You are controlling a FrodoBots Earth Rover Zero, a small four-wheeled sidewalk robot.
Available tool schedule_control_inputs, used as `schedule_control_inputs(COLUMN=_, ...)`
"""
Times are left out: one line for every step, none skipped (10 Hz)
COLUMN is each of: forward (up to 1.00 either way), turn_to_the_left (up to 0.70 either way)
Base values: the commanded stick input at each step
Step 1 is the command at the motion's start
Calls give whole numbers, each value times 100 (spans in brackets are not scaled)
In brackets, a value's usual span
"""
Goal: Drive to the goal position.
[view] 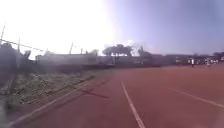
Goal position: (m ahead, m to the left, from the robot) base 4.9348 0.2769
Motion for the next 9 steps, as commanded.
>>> schedule_control_inputs(forward=50, turn_to_the_left=0)
schedule_control_inputs(forward=50, turn_to_the_left=0)
schedule_control_inputs(forward=50, turn_to_the_left=0)
schedule_control_inputs(forward=50, turn_to_the_left=0)
schedule_control_inputs(forward=50, turn_to_the_left=0)
schedule_control_inputs(forward=50, turn_to_the_left=0)
schedule_control_inputs(forward=50, turn_to_the_left=0)
schedule_control_inputs(forward=50, turn_to_the_left=0)
schedule_control_inputs(forward=50, turn_to_the_left=0)
